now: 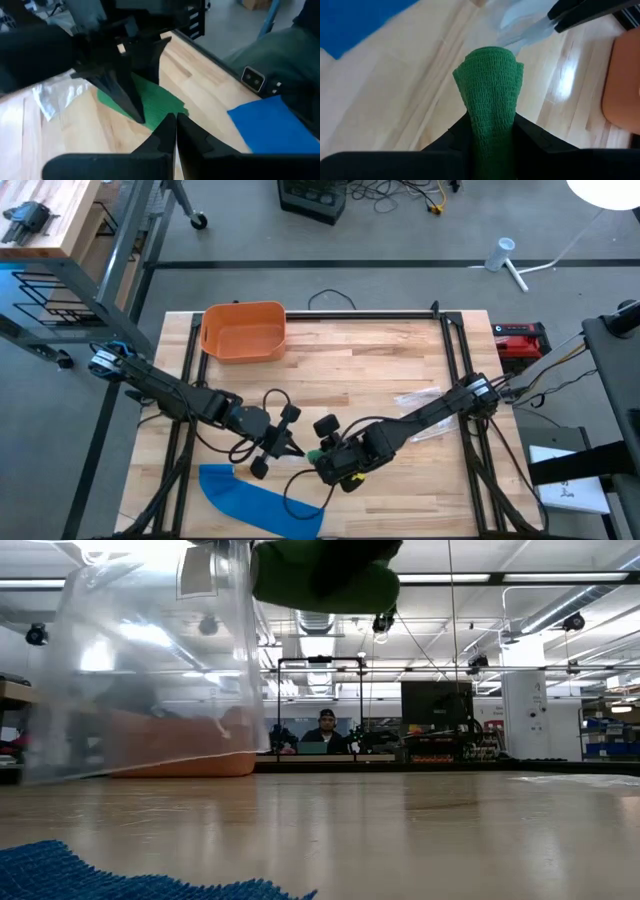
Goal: Roll bandage
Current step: Put the rolled green bandage into the transparent zip bag
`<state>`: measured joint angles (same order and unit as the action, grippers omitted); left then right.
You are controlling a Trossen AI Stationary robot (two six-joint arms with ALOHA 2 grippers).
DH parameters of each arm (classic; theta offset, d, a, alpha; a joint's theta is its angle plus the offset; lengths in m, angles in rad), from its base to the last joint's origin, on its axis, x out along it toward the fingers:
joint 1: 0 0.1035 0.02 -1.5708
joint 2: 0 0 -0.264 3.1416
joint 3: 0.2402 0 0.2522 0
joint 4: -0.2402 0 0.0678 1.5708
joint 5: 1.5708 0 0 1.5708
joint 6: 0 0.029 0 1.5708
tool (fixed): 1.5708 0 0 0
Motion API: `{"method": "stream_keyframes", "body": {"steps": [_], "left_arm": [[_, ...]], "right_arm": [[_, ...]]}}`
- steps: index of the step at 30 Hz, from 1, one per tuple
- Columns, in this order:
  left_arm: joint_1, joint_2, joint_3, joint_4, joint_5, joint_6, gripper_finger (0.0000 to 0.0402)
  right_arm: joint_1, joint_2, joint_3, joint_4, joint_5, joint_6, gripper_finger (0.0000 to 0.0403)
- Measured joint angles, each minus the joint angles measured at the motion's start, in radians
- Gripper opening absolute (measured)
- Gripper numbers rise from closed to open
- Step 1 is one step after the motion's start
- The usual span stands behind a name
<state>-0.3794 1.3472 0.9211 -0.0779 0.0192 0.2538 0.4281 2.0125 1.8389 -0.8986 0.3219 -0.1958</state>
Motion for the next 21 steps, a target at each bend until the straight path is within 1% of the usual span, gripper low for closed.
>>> {"method": "stream_keyframes", "body": {"steps": [6, 10, 13, 16, 21], "left_arm": [[-0.008, 0.000, 0.000, 0.062, 0.037, 0.000, 0.0000], [-0.033, 0.000, 0.000, 0.090, 0.053, 0.000, 0.0000], [-0.056, 0.000, 0.000, 0.091, 0.053, 0.000, 0.0000], [-0.075, 0.000, 0.000, 0.092, 0.053, 0.000, 0.0000], [-0.093, 0.000, 0.000, 0.095, 0.022, 0.000, 0.0000]], "right_arm": [[0.013, 0.000, 0.000, 0.007, -0.012, 0.022, 0.0082], [0.020, 0.000, 0.000, 0.011, -0.009, 0.059, 0.0086], [0.025, 0.000, 0.000, 0.044, -0.009, 0.090, 0.0090], [0.038, 0.000, 0.000, 0.108, -0.018, 0.075, 0.0090], [0.050, 0.000, -0.002, 0.235, -0.140, 0.065, 0.0083]]}}
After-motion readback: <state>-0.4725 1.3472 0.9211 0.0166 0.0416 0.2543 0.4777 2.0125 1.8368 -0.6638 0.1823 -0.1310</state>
